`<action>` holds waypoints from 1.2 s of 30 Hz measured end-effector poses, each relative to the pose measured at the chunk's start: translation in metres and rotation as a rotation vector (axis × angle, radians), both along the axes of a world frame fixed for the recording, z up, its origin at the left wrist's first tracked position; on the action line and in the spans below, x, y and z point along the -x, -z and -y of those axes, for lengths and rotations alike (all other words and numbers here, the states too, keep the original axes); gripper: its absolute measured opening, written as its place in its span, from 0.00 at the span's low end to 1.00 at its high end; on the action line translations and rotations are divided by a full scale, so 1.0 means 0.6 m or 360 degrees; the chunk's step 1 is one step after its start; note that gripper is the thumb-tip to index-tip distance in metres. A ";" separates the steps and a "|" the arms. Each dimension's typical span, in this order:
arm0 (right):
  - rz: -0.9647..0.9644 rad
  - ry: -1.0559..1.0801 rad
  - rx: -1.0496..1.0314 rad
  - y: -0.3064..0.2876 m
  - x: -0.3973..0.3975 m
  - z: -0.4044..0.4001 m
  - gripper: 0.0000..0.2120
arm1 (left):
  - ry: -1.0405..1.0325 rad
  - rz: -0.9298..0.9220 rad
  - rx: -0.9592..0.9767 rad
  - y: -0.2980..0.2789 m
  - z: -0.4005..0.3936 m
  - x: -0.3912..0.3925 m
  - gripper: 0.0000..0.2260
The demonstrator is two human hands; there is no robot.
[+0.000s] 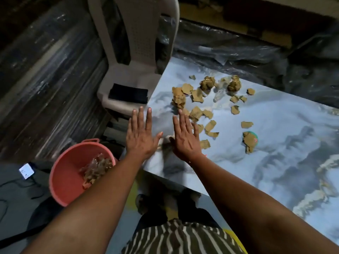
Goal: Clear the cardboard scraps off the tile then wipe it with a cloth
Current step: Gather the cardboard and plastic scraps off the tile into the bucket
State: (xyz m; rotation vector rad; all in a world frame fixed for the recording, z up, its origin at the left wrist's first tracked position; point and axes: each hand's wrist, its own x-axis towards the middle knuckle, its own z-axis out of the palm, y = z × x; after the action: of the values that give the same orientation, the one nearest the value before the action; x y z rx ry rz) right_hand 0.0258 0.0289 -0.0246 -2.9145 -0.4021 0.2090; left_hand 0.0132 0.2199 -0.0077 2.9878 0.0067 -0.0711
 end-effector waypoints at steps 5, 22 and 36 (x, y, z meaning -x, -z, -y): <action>-0.0024 0.0269 -0.0048 0.009 -0.006 0.129 0.38 | 0.0006 -0.0097 0.0196 -0.002 0.092 -0.027 0.46; -0.0405 0.1230 -0.0315 0.085 -0.015 0.402 0.38 | -0.0109 -0.0589 0.0204 0.047 0.327 -0.071 0.59; 0.0200 0.1467 -0.0543 0.034 -0.186 0.335 0.26 | -0.0082 0.0201 0.0287 -0.023 0.272 -0.209 0.30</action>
State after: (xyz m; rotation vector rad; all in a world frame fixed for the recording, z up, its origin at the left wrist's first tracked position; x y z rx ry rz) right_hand 0.1371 -0.1722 -0.0448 -2.4650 0.8048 -0.1665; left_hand 0.1388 0.0565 0.0062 2.8045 0.0592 0.1169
